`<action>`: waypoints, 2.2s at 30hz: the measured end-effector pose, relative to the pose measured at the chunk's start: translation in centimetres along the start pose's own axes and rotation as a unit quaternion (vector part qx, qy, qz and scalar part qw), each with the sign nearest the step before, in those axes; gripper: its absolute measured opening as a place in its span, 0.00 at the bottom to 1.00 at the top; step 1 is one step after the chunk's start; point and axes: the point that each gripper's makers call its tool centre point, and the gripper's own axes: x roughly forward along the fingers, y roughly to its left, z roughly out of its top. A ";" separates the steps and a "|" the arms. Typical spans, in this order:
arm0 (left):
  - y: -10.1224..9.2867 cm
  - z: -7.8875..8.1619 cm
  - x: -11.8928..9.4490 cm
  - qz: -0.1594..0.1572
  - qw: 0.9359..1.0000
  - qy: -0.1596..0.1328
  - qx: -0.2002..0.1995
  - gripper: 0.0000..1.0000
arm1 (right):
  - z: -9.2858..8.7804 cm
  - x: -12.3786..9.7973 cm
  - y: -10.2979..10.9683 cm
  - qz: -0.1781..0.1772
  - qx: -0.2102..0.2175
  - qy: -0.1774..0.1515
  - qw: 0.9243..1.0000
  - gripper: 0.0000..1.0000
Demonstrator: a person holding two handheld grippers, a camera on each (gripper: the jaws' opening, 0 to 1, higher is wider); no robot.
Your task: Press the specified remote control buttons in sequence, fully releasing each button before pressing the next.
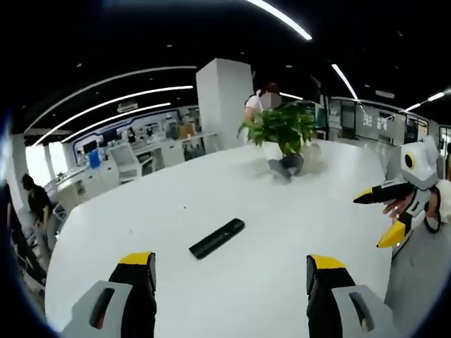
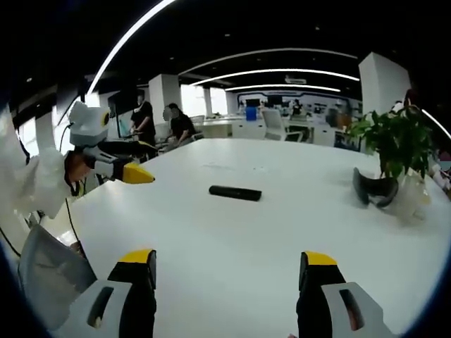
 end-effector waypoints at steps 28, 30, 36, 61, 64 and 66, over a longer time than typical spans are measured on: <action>2.4 -0.5 10.0 -0.082 0.990 0.082 0.079 0.84 | -0.1 0.4 0.7 0.007 0.012 0.010 1.000 0.80; 2.3 -0.3 10.6 -0.084 0.989 0.085 0.089 0.83 | -0.1 0.4 0.9 0.010 0.011 0.010 1.000 0.80; 1.7 -0.4 12.7 -0.109 0.984 0.097 0.105 0.80 | -0.4 0.7 1.5 0.020 0.013 0.014 1.000 0.79; 3.3 -4.6 18.2 -0.158 0.959 0.189 0.138 0.65 | -0.5 1.4 0.9 0.021 0.033 0.018 0.999 0.76; 3.4 -5.0 18.4 -0.169 0.955 0.202 0.137 0.59 | -0.5 1.5 0.8 0.019 0.042 0.015 0.999 0.77; 3.3 -5.4 18.5 -0.180 0.952 0.211 0.131 0.59 | -0.3 1.7 0.9 0.020 0.042 0.014 0.999 0.76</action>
